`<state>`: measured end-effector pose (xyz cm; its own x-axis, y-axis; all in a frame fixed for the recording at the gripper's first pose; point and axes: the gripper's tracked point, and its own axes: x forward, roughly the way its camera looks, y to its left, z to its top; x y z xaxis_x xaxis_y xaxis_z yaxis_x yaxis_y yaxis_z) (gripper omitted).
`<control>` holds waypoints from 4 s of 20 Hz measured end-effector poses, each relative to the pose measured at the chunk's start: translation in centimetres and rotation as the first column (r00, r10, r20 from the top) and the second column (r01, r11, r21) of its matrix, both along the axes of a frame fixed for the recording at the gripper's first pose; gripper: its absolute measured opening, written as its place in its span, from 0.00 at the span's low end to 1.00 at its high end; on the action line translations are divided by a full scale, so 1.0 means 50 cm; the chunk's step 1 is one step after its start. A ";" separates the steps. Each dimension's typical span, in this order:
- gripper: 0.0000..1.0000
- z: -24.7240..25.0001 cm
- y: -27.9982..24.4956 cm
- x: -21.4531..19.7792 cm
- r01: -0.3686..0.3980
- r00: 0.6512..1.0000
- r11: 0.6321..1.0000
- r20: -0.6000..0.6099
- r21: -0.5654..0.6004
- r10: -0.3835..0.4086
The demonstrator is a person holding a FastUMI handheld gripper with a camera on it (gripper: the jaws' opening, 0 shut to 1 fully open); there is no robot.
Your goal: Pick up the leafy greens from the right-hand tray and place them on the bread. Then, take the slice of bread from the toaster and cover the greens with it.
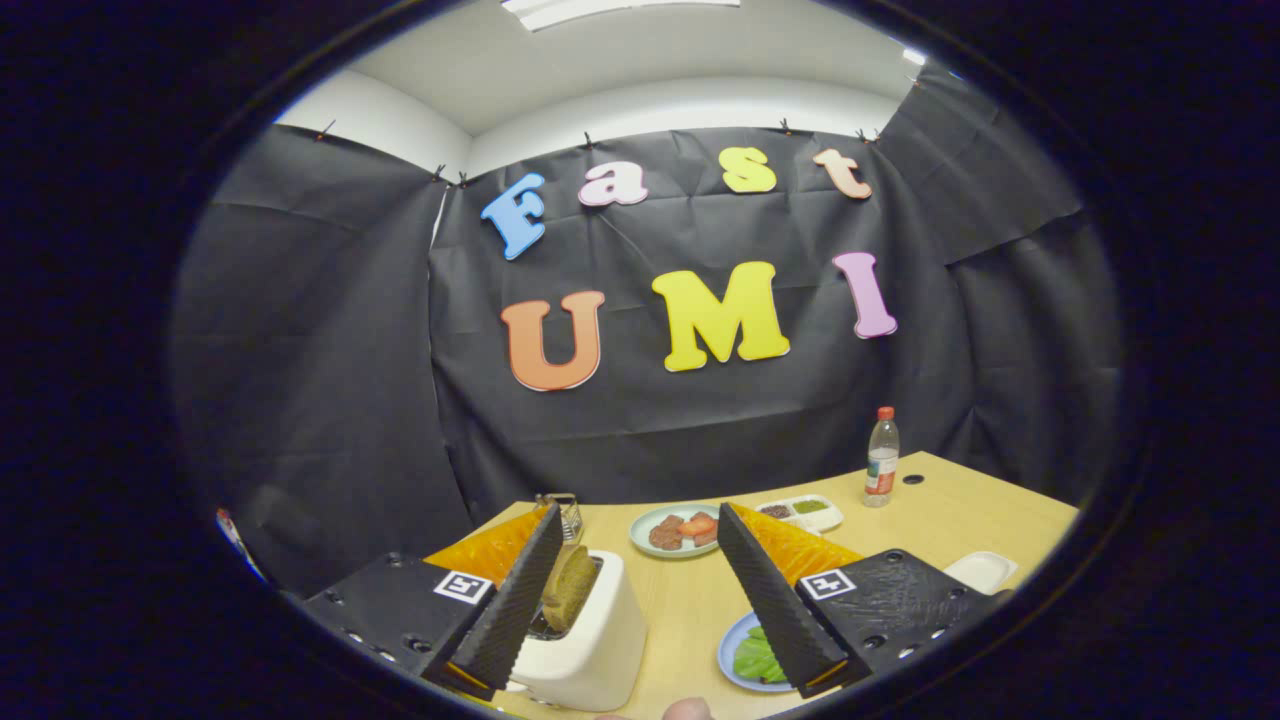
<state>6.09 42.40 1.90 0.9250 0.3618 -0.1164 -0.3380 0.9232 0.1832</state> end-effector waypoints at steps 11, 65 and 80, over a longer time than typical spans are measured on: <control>0.81 -0.158 0.167 0.041 -0.056 0.988 0.986 -0.149 -0.154 0.032; 0.12 -0.354 -0.289 0.096 0.130 0.934 0.986 -0.347 0.104 -0.086; 0.88 -0.354 -0.403 0.110 0.173 0.937 0.984 -0.314 0.035 -0.154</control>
